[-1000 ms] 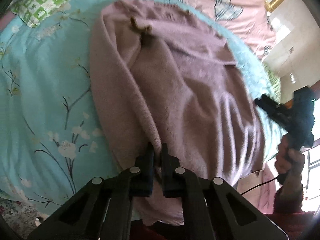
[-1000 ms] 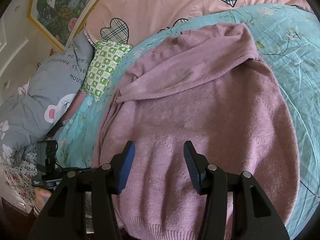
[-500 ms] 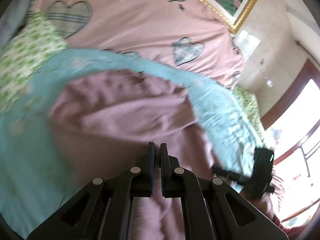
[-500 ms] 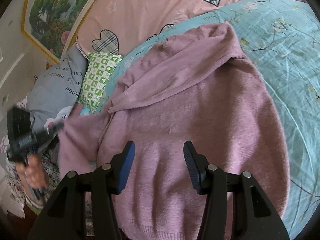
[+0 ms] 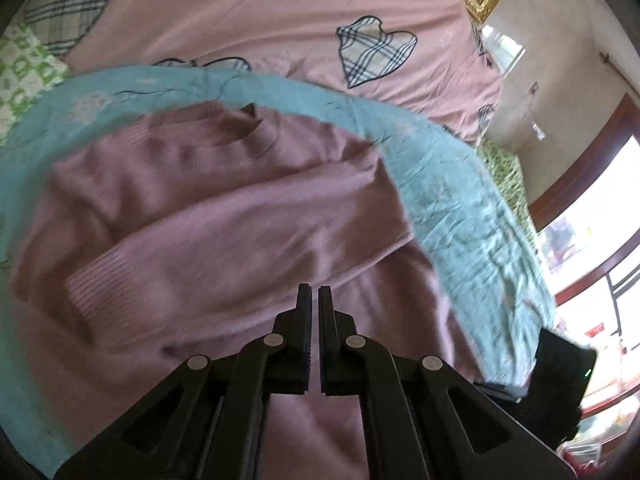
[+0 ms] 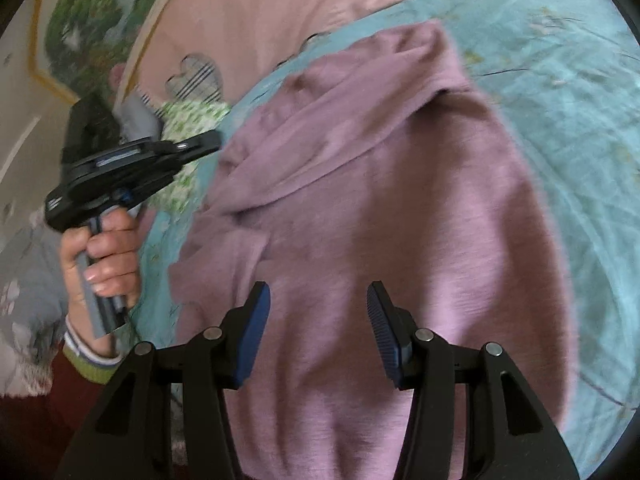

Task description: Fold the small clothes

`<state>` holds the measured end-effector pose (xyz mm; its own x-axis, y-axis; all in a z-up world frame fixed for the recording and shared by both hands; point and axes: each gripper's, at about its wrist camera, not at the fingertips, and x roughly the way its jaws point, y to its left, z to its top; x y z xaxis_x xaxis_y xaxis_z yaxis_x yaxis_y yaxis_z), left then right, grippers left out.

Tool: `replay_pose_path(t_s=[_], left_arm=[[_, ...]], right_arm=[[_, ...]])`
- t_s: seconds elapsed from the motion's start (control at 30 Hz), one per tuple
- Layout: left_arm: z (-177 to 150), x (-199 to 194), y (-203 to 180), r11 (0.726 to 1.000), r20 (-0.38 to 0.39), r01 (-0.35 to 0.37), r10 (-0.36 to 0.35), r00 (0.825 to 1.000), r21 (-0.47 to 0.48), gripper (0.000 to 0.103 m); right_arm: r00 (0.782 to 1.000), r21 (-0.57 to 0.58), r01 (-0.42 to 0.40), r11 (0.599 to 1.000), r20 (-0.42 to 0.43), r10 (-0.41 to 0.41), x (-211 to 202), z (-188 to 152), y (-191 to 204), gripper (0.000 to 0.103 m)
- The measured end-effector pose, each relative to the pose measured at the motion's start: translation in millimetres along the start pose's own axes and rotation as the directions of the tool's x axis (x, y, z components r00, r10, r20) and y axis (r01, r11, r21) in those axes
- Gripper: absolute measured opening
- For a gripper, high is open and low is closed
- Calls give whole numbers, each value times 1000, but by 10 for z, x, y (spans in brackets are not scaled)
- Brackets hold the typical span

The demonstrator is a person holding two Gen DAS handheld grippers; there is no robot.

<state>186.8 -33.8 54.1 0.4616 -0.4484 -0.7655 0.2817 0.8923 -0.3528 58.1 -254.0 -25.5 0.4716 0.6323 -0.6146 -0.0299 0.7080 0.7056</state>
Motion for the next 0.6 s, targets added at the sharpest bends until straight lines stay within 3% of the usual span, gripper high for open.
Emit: replay_pose_path(t_s=[0.1,0.17,0.33,0.43,0.47,0.5,0.53,0.57,0.6], left_arm=[[-301,-268,140,997,13,-71,71,997,8,5],[-510,-428,272,995,21,-97,97,995,-14,27],[-1045,-667,591,979,4,-198,198,980,-48,33],[-1258,-701,726,979,-7,-190,190,982,-78,37],[-1304,-706,752,978,-7,-189,189,982,-83,43],[-1344,-708,774,977,-3,-195,196,981,-85,46],[-1364,-714,780,976,3,-200,201,980,-84,50],[-1389,-712,785,975,9,-207,209,978,-80,52],[-1402,-705,787,975,11,-210,211,977,-76,54]], right_arm=[[998,-58,-55,997,-42,52,164,-74,245,57],[998,-118,-46,992,-51,40,256,-122,409,65],[996,-245,-30,969,-87,9,507,-197,736,66],[996,-293,-1,956,-90,-26,624,-189,824,66],[995,-310,20,951,-86,-49,653,-188,842,66],[994,-326,45,944,-81,-75,688,-177,851,61],[992,-335,58,940,-82,-91,713,-166,849,43],[991,-338,66,939,-91,-102,746,-144,845,34],[989,-339,73,938,-97,-112,761,-127,829,18]])
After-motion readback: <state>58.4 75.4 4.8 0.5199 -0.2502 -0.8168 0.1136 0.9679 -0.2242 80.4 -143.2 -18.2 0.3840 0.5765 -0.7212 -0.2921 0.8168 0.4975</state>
